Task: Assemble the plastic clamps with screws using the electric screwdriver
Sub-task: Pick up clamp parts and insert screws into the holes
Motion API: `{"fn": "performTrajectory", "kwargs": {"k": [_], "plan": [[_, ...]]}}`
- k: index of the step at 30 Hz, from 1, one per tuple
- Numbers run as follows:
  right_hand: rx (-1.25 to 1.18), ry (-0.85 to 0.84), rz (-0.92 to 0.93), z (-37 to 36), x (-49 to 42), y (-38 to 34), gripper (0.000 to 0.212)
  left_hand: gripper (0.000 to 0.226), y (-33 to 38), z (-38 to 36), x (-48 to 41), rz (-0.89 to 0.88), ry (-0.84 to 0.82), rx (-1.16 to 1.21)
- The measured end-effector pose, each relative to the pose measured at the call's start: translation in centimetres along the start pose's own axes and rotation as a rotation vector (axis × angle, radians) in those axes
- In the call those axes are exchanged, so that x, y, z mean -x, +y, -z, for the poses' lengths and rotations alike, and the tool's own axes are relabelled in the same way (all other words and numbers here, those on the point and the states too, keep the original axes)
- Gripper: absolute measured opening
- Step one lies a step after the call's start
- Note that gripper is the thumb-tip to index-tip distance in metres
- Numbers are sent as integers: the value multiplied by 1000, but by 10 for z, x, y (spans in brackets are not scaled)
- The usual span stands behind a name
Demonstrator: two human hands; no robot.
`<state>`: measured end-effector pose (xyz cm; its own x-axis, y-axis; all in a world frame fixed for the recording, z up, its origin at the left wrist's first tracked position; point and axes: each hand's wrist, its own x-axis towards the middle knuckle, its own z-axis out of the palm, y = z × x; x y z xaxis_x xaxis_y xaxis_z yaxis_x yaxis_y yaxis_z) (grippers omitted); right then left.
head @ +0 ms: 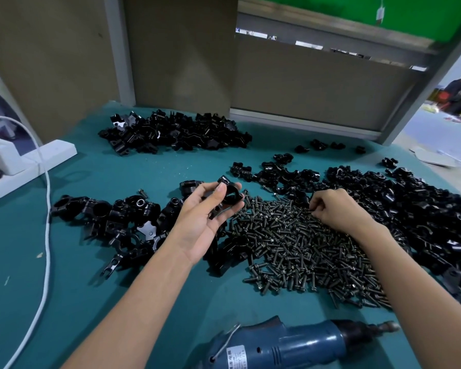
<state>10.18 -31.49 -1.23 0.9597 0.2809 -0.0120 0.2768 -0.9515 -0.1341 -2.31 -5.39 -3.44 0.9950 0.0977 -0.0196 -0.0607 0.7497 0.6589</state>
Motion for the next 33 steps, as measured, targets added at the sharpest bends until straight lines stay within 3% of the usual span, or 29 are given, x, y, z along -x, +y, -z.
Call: {"fn": "performTrajectory", "kwargs": {"k": [9, 14, 18, 21, 27, 33], "plan": [[-455, 237, -70, 1, 22, -1, 14, 19, 0, -2, -1, 25, 2, 8], [-847, 163, -41, 8, 28, -25, 16, 20, -1, -3, 0, 15, -8, -58], [-1295, -33, 24, 11, 33, -44, 16, 21, -2, -3, 1, 5, -23, -87], [-1296, -16, 80, 11, 36, -58, 15, 25, -2, -4, 1, -2, -38, -131], [-941, 326, 291, 14, 43, -102, 27, 27, -6, -8, 2, -26, -49, -257], [-788, 553, 426, 8, 53, -132, 20, 17, -7, -8, 2, -82, -56, -289]]}}
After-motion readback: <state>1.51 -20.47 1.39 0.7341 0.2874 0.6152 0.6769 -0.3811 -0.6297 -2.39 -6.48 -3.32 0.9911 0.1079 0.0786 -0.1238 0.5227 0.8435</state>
